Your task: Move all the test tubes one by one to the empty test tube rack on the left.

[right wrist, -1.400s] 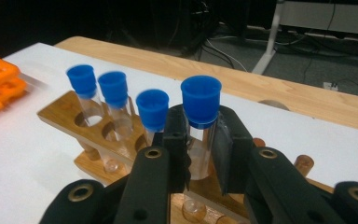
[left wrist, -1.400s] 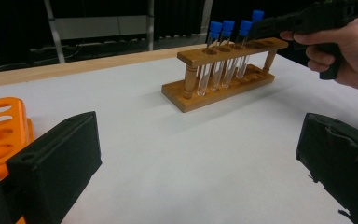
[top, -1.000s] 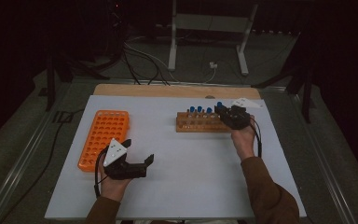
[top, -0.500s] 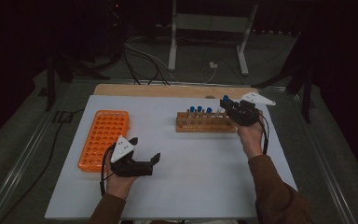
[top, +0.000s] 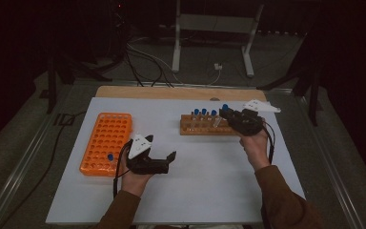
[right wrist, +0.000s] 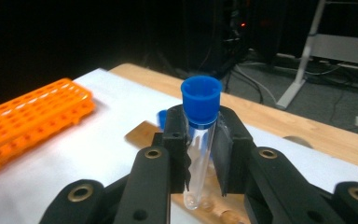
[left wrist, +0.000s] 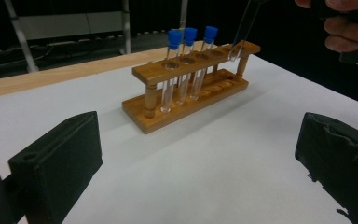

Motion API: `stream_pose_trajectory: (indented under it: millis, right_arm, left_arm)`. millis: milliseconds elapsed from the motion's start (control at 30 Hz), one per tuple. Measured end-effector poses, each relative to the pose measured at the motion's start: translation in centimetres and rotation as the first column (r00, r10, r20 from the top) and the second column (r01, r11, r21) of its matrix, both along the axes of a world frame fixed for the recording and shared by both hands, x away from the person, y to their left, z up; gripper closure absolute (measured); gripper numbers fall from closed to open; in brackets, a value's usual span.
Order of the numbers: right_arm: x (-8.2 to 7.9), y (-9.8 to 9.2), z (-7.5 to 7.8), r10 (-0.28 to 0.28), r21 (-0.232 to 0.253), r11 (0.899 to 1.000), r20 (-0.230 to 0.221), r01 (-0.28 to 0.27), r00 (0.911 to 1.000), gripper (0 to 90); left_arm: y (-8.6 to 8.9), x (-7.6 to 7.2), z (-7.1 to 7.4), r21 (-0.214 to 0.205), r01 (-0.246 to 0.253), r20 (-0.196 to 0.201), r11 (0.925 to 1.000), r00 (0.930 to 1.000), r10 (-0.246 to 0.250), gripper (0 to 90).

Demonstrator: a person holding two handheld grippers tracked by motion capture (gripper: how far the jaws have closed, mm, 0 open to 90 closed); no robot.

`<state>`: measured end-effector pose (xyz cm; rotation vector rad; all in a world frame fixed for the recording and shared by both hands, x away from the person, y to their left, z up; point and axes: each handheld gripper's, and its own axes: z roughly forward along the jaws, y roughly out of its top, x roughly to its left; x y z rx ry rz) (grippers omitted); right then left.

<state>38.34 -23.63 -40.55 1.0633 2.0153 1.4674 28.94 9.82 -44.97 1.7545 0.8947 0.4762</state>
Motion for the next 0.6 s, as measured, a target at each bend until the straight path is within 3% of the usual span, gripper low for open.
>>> stream_pose_trajectory:
  millis: [300,500,600]
  right_arm:
    - [-1.2,2.3,-0.5,0.074,-0.002,0.997,-0.035,-0.074,0.9966,76.2]
    - [-2.0,3.7,-0.9,0.120,0.002,0.993,-0.053,-0.120,0.9914,76.2]
    - [-2.4,4.4,-1.0,0.138,0.004,0.990,-0.064,-0.139,0.9883,76.2]
  left_arm:
    - [-2.1,1.2,0.2,0.026,0.026,-0.001,0.9993,0.9997,-0.026,5.4]
    - [-3.2,1.8,0.0,0.031,0.057,-0.011,0.9979,0.9983,-0.057,14.3]
    - [-3.8,1.9,-0.1,0.052,0.068,-0.009,0.9963,0.9977,-0.067,17.3]
